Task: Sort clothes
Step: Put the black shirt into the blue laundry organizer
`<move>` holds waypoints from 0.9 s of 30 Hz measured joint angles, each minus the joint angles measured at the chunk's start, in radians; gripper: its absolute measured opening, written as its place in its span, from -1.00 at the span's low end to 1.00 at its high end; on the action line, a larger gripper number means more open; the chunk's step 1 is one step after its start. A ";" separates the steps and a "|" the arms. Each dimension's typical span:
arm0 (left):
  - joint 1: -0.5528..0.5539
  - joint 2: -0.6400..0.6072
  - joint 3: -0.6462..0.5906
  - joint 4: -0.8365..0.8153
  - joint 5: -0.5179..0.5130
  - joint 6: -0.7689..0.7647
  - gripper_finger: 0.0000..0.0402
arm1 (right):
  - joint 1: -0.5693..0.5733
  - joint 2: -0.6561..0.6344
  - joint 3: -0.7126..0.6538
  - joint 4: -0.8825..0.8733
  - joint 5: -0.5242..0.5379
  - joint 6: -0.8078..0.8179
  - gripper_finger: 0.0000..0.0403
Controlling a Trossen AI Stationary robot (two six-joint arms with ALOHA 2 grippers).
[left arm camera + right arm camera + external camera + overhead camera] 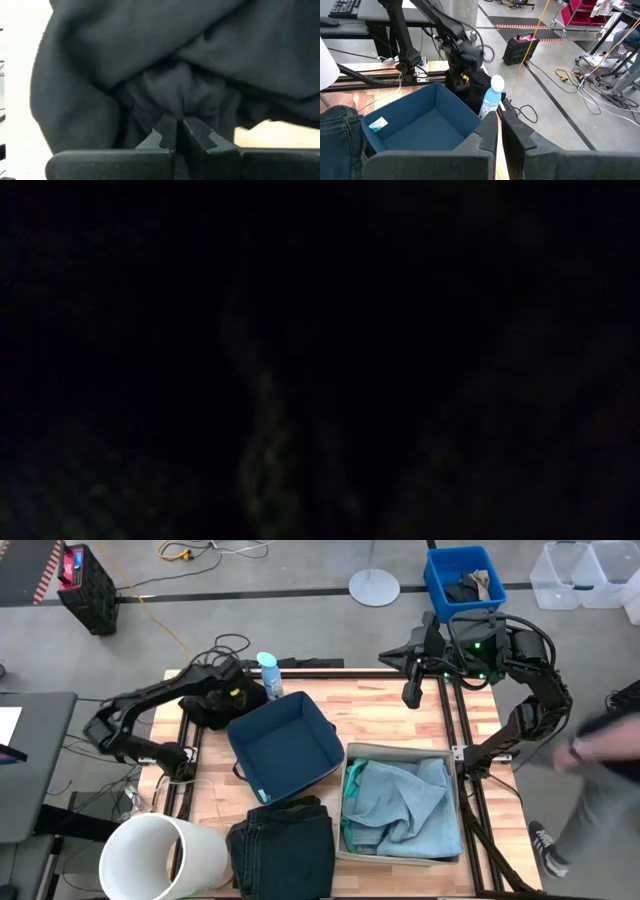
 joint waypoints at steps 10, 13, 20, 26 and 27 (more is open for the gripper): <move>0.000 -0.331 0.032 0.003 -0.050 -0.036 -1.00 | 0.000 0.000 0.000 0.000 0.000 -0.001 -0.80; 0.000 -0.413 0.064 0.034 -0.055 -0.015 -1.00 | 0.000 0.000 0.000 0.000 0.000 -0.002 -0.80; 0.000 -0.541 0.182 0.135 -0.061 0.076 -1.00 | 0.000 0.000 0.000 0.000 0.000 -0.002 -0.80; 0.000 -0.578 0.296 0.210 -0.060 0.161 -1.00 | 0.000 0.000 0.000 0.000 0.000 -0.005 -0.80; 0.000 -0.578 0.318 0.218 -0.059 0.172 -1.00 | 0.000 0.000 0.000 0.000 0.000 -0.004 -0.80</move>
